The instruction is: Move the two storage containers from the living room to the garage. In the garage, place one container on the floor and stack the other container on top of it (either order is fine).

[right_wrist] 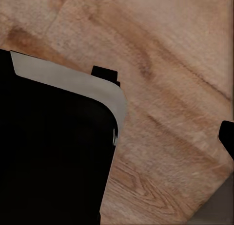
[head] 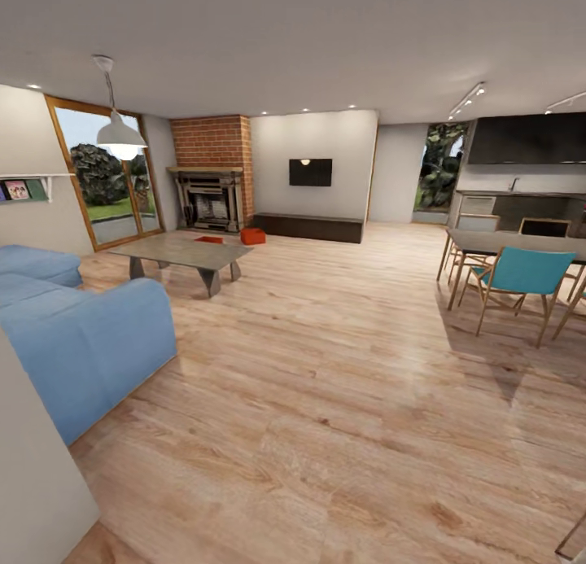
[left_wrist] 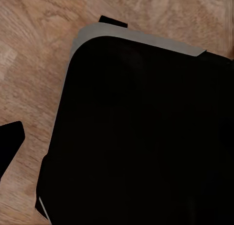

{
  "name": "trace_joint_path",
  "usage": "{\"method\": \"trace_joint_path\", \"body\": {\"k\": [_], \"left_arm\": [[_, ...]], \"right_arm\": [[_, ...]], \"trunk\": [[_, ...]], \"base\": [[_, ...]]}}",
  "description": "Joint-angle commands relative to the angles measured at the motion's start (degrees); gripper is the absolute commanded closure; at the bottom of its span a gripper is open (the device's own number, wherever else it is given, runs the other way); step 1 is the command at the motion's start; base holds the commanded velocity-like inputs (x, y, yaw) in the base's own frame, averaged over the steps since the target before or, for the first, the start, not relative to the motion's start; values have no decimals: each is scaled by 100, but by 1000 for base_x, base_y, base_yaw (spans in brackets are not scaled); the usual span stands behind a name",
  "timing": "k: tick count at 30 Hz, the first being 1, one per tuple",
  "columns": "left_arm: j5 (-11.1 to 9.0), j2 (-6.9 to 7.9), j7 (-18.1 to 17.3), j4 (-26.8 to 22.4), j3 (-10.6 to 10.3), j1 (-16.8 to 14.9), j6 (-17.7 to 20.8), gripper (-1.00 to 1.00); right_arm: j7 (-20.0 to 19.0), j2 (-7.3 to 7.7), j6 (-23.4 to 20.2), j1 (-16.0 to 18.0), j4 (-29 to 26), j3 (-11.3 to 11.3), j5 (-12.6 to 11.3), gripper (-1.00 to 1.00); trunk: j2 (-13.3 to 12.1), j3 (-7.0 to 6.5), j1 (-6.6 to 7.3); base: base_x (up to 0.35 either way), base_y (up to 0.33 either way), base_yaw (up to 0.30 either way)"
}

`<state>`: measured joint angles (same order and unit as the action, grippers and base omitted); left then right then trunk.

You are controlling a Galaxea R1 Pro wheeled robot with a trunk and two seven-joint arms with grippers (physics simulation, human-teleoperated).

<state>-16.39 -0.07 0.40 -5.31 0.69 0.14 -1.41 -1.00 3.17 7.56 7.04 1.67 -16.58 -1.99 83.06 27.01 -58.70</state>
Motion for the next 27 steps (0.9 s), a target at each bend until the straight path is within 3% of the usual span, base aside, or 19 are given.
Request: {"method": "trace_joint_path", "body": {"k": [1,27], "left_arm": [[-22,-1,4,-6,3,2,-8,-100],[-21,-4,2,-6,12,2,-57,-100]], "right_arm": [[-9,-1,28,7,18,-28,-21,-100],[-14,6,26,7,18,-27,-60,-100]], "trunk": [[2,5,-3],[2,5,-3]], "base": [[324,0,-1],[324,0,0]]}}
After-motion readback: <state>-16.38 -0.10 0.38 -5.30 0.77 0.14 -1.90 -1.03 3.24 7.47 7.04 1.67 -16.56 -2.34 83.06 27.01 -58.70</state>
